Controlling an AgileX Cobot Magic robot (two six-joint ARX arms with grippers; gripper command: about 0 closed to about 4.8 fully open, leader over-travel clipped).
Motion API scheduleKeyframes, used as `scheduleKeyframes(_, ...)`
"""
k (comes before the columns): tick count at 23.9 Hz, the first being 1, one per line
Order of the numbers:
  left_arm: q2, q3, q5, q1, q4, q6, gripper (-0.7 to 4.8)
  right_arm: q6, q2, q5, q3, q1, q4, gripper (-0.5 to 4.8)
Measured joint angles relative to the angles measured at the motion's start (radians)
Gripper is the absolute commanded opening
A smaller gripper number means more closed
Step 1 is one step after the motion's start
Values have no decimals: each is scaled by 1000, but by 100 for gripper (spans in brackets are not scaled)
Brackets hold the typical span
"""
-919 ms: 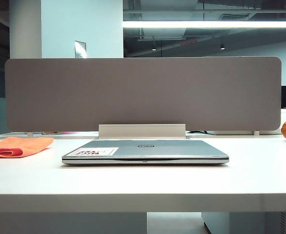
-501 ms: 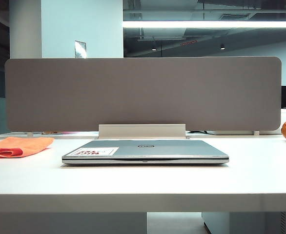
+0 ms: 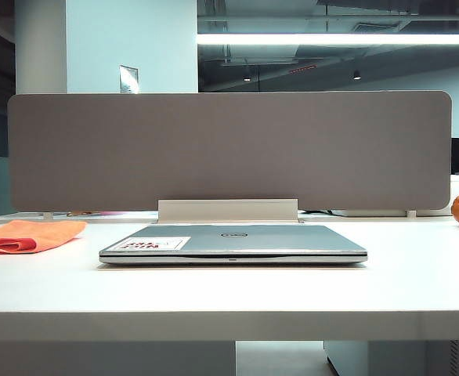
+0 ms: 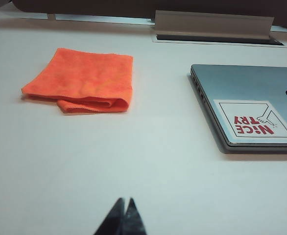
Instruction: Pick up the orange rag and put it over the laptop.
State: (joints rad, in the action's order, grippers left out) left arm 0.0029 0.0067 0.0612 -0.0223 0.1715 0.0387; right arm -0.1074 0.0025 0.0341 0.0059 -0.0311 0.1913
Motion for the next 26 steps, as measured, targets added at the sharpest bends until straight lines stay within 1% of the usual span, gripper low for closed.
scheduleKeyframes(10,0,0,0,0,0,0,-6,-1,0,56,0,0,-7,-5)
scheduleKeyframes(14,0,0,-1,0,1,0,-6,-82,0,75,9,0,6,-5)
scheduleKeyframes(18,0,0,-20,0,2,0,-6,-89,0,76,80,0,78,-5)
scheduleKeyframes(22,0,0,-20,3,2,0,-6,-106,0,82,135,0,86,-5)
scheduleKeyframes(24,0,0,-20,3,2,0,-6,-120,1,99,162,1,98,-5)
scheduleKeyframes(26,0,0,-20,3,2,0,-6,-129,0,138,210,1,97,-5)
